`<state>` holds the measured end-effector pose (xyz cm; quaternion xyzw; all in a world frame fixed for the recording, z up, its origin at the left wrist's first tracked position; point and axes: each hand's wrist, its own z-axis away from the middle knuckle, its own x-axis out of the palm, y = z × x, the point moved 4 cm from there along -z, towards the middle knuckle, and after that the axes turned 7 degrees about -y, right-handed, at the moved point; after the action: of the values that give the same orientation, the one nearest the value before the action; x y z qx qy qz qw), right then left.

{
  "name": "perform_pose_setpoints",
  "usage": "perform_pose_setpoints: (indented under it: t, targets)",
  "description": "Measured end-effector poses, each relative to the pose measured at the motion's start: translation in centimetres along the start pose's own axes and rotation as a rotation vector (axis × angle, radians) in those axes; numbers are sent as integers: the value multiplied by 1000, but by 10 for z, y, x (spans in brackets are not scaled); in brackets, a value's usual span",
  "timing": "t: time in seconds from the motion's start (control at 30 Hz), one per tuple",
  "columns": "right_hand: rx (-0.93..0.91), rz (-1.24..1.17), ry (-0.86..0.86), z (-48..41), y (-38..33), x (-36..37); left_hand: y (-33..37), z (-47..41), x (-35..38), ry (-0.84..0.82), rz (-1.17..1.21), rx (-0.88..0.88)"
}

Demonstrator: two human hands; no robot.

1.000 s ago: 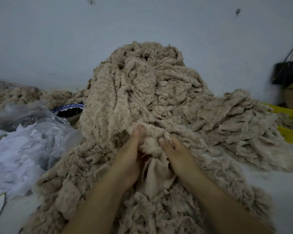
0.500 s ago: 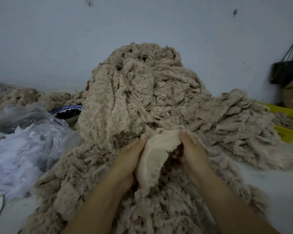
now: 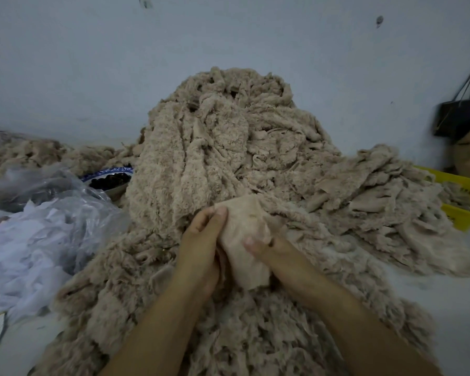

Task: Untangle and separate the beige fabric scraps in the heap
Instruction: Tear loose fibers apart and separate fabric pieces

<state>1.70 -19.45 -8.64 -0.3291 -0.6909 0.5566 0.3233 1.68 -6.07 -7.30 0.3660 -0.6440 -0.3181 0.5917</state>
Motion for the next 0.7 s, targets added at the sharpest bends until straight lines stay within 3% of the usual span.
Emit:
perform_pose_setpoints:
  t: [0.03,0.13,0.27,0.37,0.5,0.6,0.7]
  targets:
    - [27,91,-13,1,1,3,3,-1,-1,7,33,14]
    - [63,296,187,1,1,-6,8,-1,-3,19,147,37]
    - [44,89,240,3,1,-20,7,-3,-11,55,166,46]
    - [24,70,211,2,3,-21,8,-3,-11,78,143,46]
    - [-19,128,336,-1,-2,-27,12,0,-8,81,1,51]
    - [-100,176,268,0,-8,-25,15,3,2,38,-146,15]
    - [-133,75,126,-1,-9,-17,14,6,15,-51,-215,-5]
